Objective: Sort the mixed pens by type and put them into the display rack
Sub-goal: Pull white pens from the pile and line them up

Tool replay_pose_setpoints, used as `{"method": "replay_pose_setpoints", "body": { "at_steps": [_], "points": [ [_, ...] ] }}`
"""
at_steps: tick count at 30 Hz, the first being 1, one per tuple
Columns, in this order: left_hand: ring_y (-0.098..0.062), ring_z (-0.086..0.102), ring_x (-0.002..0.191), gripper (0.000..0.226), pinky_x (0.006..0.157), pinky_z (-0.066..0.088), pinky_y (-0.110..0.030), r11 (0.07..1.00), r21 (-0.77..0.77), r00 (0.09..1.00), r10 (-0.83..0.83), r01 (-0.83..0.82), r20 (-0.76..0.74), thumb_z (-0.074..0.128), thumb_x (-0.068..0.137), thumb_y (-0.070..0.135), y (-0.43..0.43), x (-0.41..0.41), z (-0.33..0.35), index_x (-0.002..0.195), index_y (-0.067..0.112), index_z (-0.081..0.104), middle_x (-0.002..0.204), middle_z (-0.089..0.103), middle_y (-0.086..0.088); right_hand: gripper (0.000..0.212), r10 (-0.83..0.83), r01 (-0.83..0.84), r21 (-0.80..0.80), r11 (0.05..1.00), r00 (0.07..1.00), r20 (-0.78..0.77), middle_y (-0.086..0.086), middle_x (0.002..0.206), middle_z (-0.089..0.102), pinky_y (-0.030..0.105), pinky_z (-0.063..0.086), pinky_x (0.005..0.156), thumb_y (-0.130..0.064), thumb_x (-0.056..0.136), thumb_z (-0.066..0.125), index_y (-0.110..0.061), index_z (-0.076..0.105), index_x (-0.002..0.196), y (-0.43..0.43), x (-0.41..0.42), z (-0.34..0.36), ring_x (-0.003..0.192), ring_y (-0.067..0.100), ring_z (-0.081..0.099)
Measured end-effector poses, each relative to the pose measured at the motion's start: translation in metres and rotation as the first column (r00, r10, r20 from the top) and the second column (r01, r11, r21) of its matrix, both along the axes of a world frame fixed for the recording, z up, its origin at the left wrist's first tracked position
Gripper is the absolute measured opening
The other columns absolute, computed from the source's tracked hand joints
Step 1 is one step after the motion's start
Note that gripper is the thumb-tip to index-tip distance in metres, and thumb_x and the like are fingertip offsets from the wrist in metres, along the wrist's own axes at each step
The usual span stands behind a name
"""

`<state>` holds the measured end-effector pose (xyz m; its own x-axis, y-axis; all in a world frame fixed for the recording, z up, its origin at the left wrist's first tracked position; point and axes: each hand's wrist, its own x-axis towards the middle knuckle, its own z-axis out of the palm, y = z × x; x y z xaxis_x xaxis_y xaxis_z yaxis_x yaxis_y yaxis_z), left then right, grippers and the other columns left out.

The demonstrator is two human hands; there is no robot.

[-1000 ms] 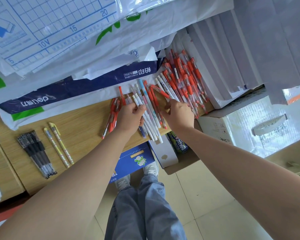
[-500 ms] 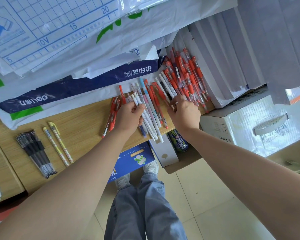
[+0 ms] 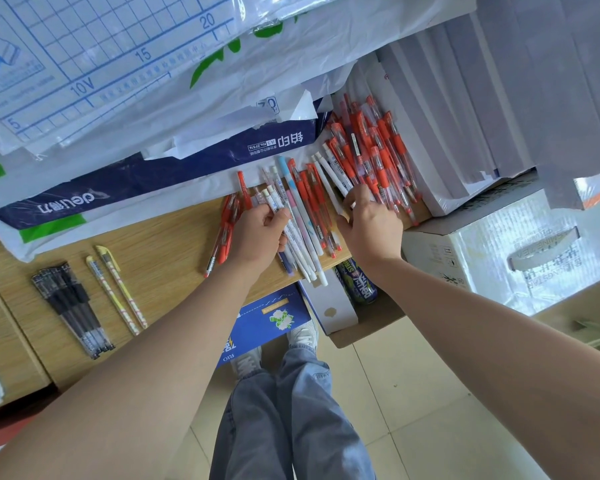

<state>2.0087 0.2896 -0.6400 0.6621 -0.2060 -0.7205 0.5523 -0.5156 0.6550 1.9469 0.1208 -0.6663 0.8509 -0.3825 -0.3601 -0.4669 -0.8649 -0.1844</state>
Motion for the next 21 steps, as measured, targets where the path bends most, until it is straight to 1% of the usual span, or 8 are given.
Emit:
{"method": "replay_pose_setpoints", "body": {
  "at_steps": [2, 3, 5, 7, 11, 15, 18, 21],
  "points": [
    [-0.02, 0.053, 0.06, 0.037, 0.037, 0.035, -0.011, 1.0, -0.001, 1.0, -0.001, 0.001, 0.006, 0.048, 0.1, 0.026, 0.0, -0.001, -0.001, 0.102, -0.009, 0.057, 0.066, 0.056, -0.009, 0.035, -0.032, 0.032, 0.018, 0.999, 0.999, 0.017, 0.002, 0.072, 0.059, 0.033, 0.05, 0.056, -0.027, 0.091, 0.063, -0.013, 0.044, 0.117, 0.002, 0.0, 0.001, 0.061, 0.024, 0.059],
    [-0.02, 0.053, 0.06, 0.037, 0.037, 0.035, -0.011, 1.0, 0.002, 1.0, -0.002, 0.002, 0.008, 0.048, 0.1, 0.026, 0.0, -0.001, -0.001, 0.102, -0.009, 0.057, 0.067, 0.056, -0.009, 0.037, -0.038, 0.038, 0.018, 0.999, 0.999, 0.015, 0.003, 0.074, 0.06, 0.034, 0.051, 0.057, -0.027, 0.091, 0.062, -0.013, 0.043, 0.118, 0.002, 0.0, 0.002, 0.062, 0.025, 0.06],
    [-0.018, 0.053, 0.059, 0.036, 0.037, 0.035, -0.011, 1.0, 0.001, 1.0, 0.006, -0.006, 0.006, 0.047, 0.1, 0.025, 0.0, -0.002, -0.001, 0.102, -0.009, 0.058, 0.068, 0.055, -0.01, 0.032, -0.02, 0.02, 0.007, 1.0, 1.0, -0.012, 0.004, 0.077, 0.062, 0.031, 0.049, 0.056, -0.029, 0.093, 0.06, -0.012, 0.045, 0.115, 0.001, -0.001, 0.003, 0.064, 0.025, 0.062],
    [-0.017, 0.052, 0.058, 0.036, 0.037, 0.034, -0.01, 1.0, -0.001, 1.0, 0.011, -0.011, -0.001, 0.047, 0.1, 0.024, -0.001, -0.003, 0.0, 0.103, -0.01, 0.058, 0.069, 0.055, -0.01, 0.026, 0.0, 0.0, 0.011, 1.0, 0.999, -0.032, 0.003, 0.076, 0.059, 0.029, 0.047, 0.055, -0.03, 0.093, 0.058, -0.012, 0.049, 0.108, 0.001, -0.001, 0.003, 0.064, 0.025, 0.062],
    [-0.017, 0.051, 0.056, 0.035, 0.037, 0.034, -0.011, 1.0, -0.001, 1.0, 0.013, -0.013, -0.003, 0.048, 0.1, 0.024, -0.001, -0.002, 0.0, 0.101, -0.01, 0.057, 0.066, 0.054, -0.009, 0.027, -0.021, 0.023, 0.026, 0.999, 0.999, -0.045, 0.001, 0.073, 0.054, 0.029, 0.042, 0.054, -0.033, 0.093, 0.059, -0.01, 0.049, 0.102, 0.0, 0.004, 0.003, 0.062, 0.023, 0.055],
    [-0.016, 0.051, 0.056, 0.032, 0.036, 0.034, -0.011, 1.0, -0.006, 1.0, 0.026, -0.026, 0.008, 0.048, 0.1, 0.023, -0.001, -0.001, -0.001, 0.1, -0.007, 0.059, 0.067, 0.054, -0.01, 0.03, 0.007, -0.006, 0.012, 1.0, 0.999, -0.052, 0.006, 0.077, 0.061, 0.029, 0.044, 0.055, -0.036, 0.093, 0.056, -0.008, 0.051, 0.102, 0.0, 0.009, 0.003, 0.066, 0.026, 0.06],
    [-0.017, 0.052, 0.056, 0.032, 0.037, 0.035, -0.011, 1.0, -0.001, 1.0, 0.016, -0.016, 0.013, 0.048, 0.1, 0.024, -0.001, -0.002, -0.002, 0.099, -0.006, 0.059, 0.067, 0.055, -0.01, 0.029, 0.042, -0.042, 0.0, 0.999, 0.998, -0.05, 0.005, 0.072, 0.059, 0.026, 0.041, 0.052, -0.037, 0.092, 0.054, -0.009, 0.049, 0.097, 0.0, 0.009, 0.002, 0.06, 0.024, 0.058],
    [-0.016, 0.053, 0.054, 0.034, 0.037, 0.036, -0.012, 1.0, 0.012, 1.0, 0.001, -0.001, 0.007, 0.048, 0.1, 0.025, 0.0, -0.003, -0.002, 0.098, -0.007, 0.058, 0.064, 0.056, -0.007, 0.021, 0.074, -0.074, 0.002, 0.997, 0.996, -0.059, 0.004, 0.069, 0.058, 0.029, 0.047, 0.051, -0.029, 0.09, 0.052, -0.01, 0.045, 0.096, 0.002, 0.008, 0.0, 0.058, 0.024, 0.058]
  ]
}}
